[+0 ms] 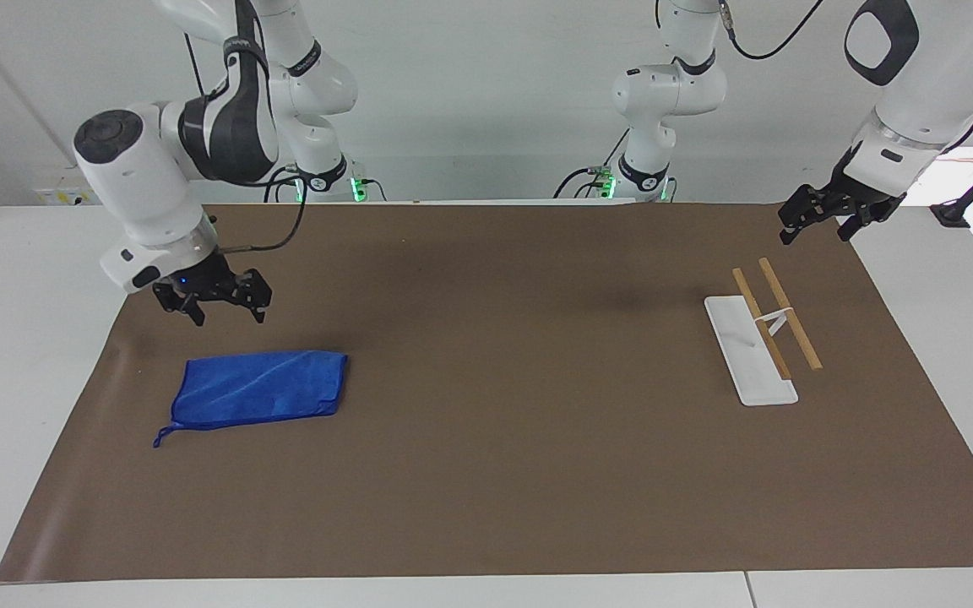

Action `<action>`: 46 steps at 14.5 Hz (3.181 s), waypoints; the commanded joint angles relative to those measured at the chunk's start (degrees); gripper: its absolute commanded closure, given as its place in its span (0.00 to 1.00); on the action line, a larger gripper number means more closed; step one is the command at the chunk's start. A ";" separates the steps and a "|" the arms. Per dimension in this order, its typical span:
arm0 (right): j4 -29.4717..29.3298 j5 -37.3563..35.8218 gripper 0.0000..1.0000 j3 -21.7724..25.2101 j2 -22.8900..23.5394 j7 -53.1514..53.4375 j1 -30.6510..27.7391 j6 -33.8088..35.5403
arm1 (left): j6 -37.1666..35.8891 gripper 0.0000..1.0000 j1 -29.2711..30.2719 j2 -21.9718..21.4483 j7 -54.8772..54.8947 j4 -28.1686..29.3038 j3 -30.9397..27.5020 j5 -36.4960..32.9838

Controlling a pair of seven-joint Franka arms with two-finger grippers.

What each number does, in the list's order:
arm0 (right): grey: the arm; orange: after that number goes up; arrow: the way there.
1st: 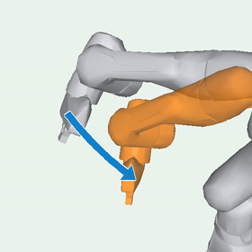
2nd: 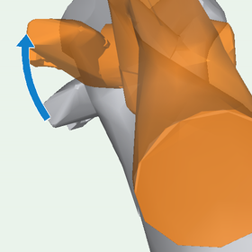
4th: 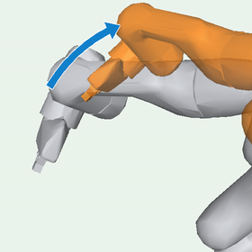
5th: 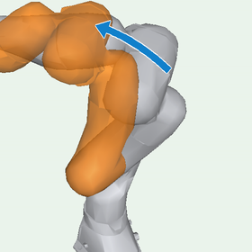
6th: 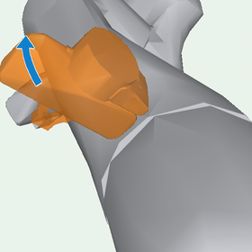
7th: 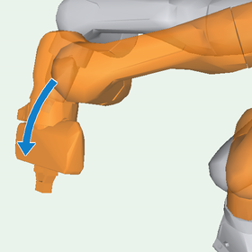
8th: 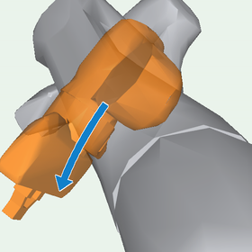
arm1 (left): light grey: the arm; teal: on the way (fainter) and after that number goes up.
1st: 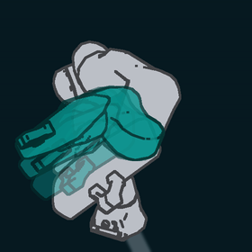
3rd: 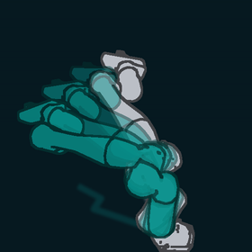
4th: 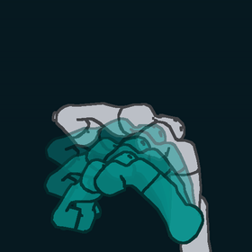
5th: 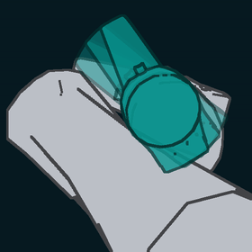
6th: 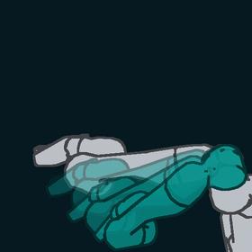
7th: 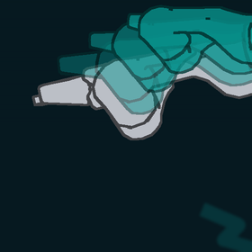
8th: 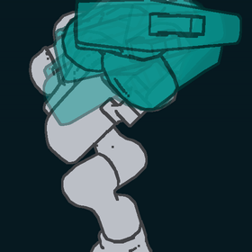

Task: Right arm passes towel to left arm to hang
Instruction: 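Reach the right gripper down to the blue towel, then close the right gripper on the blue towel's edge, then lift the towel with the right gripper toward the left gripper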

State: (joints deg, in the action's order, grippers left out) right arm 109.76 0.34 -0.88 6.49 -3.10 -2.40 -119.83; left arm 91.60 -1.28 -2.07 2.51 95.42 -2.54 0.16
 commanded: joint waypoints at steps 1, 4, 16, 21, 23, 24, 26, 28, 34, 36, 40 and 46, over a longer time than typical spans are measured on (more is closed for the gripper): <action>5.88 0.45 0.00 -0.09 4.31 -1.38 0.12 -11.79 | 0.16 0.00 -0.22 -1.44 -0.75 1.52 0.08 -1.30; 5.90 0.45 0.00 -0.09 8.62 -1.38 -1.20 -13.06 | 0.16 0.00 -0.22 -1.44 -0.75 1.52 0.08 -1.30; 6.17 0.54 0.17 -0.18 11.18 -1.29 -1.55 -13.24 | 0.16 0.00 -0.22 -1.44 -0.75 1.52 0.08 -1.30; 6.17 0.54 0.18 -0.18 11.97 -1.29 -1.46 -13.94 | 0.16 0.00 -0.22 -1.44 -0.75 1.52 0.08 -1.30; 6.17 0.54 0.25 -0.18 12.23 -1.29 -1.46 -14.38 | 0.16 0.00 -0.22 -1.44 -0.75 1.52 0.08 -1.30; 6.17 0.54 0.34 -0.18 12.23 -1.38 -1.38 -14.38 | 0.16 0.00 -0.22 -1.53 -0.75 1.52 0.08 -1.30; 6.08 0.45 0.71 -0.18 12.23 -1.38 -1.29 -14.12 | 0.16 0.00 -0.22 -1.44 -0.75 1.52 0.08 -1.30; 5.64 0.45 1.00 -0.18 12.23 -1.47 -1.03 -13.42 | 0.16 0.00 -0.22 -1.44 -0.75 1.52 0.08 -1.30; -0.67 0.45 1.00 -0.27 12.41 -1.29 -0.32 -4.64 | 0.16 0.00 -0.22 -1.44 -0.75 1.52 0.08 -1.30; -4.36 0.54 1.00 -0.27 12.50 -0.94 1.08 0.18 | 0.16 0.00 -0.22 -1.44 -0.75 1.52 0.08 -1.30; -14.81 6.24 1.00 -0.27 11.71 5.55 5.82 13.45 | 0.16 0.00 -0.22 -1.44 -0.84 1.52 0.08 -1.30; -18.44 24.94 1.00 -0.27 9.25 24.05 14.70 13.49 | 0.16 0.00 -0.22 -1.44 -0.75 1.52 0.08 -1.30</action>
State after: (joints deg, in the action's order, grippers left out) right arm 91.99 19.73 -1.12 15.86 14.18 10.66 -105.36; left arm 91.60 -1.28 -2.08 2.50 95.42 -2.54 0.16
